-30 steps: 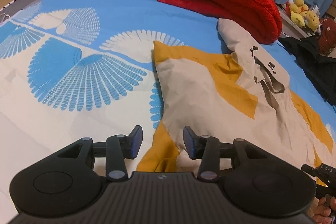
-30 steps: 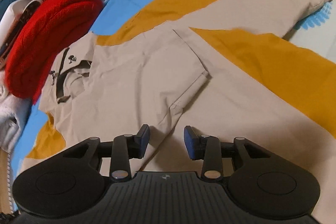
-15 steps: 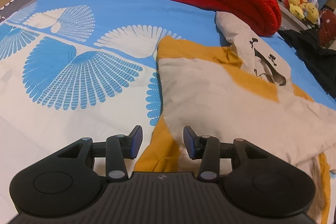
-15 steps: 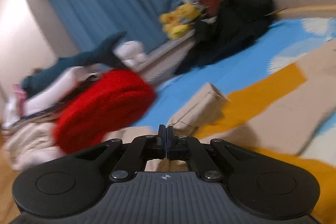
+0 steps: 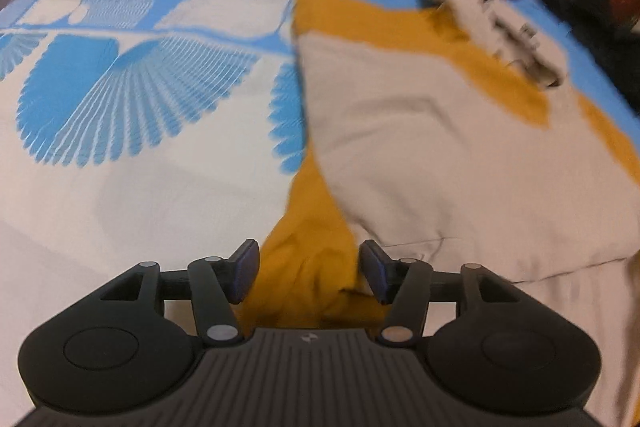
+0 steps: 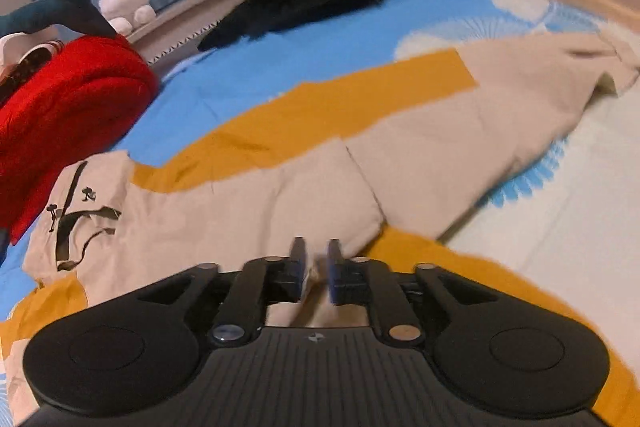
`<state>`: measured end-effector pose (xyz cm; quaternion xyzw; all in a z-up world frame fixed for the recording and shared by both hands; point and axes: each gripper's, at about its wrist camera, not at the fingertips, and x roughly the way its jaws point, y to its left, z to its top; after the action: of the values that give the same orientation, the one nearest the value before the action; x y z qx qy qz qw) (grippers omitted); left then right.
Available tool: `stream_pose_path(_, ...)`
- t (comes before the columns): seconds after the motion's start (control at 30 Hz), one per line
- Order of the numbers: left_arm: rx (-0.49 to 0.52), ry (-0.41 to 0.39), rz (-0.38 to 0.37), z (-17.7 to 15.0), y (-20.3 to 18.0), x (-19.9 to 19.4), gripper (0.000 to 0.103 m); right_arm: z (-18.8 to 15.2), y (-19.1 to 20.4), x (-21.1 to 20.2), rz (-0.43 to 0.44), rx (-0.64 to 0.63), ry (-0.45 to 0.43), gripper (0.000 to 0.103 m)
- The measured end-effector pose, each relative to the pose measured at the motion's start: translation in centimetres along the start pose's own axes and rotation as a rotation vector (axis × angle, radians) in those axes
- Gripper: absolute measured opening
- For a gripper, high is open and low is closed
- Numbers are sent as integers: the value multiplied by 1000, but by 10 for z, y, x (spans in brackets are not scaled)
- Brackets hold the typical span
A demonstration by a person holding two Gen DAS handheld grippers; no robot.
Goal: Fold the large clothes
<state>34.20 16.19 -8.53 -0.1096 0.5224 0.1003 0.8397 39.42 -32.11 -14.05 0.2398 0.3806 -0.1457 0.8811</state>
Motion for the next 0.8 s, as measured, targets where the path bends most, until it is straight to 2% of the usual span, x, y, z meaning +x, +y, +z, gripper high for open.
stream_pose_path(0.07, -20, 17, 0, -2, 5, 4, 66, 9, -11, 8, -28, 20, 10, 26)
stream_pose_path(0.2, -30, 12, -12, -2, 6, 2, 62, 20, -47, 18, -177, 80, 62, 36)
stream_pose_path(0.27, -26, 10, -21, -3, 5, 2, 55, 26, -67, 21, -225, 97, 67, 38)
stream_pose_path(0.37, 1, 3, -37, -4, 2, 1, 39, 31, -90, 28, -262, 107, 88, 40)
stream_pose_path(0.43, 33, -5, -34, -4, -5, 0, 31, 28, -107, 36, -222, 155, 149, 41)
stream_pose_path(0.53, 65, -19, -31, -5, -10, 0, 24, 28, -101, 32, -165, 110, 159, 41)
stream_pose_path(0.6, 64, -27, -32, -5, -9, 0, 21, 25, -95, 30, -108, 101, 173, 28)
stream_pose_path(0.67, 50, -31, -35, -4, -8, 1, 21, 24, -92, 25, -89, 111, 168, 28)
stream_pose_path(0.8, 50, -45, -34, -3, -7, 0, 19, 28, -98, 20, 15, 179, 167, 28)
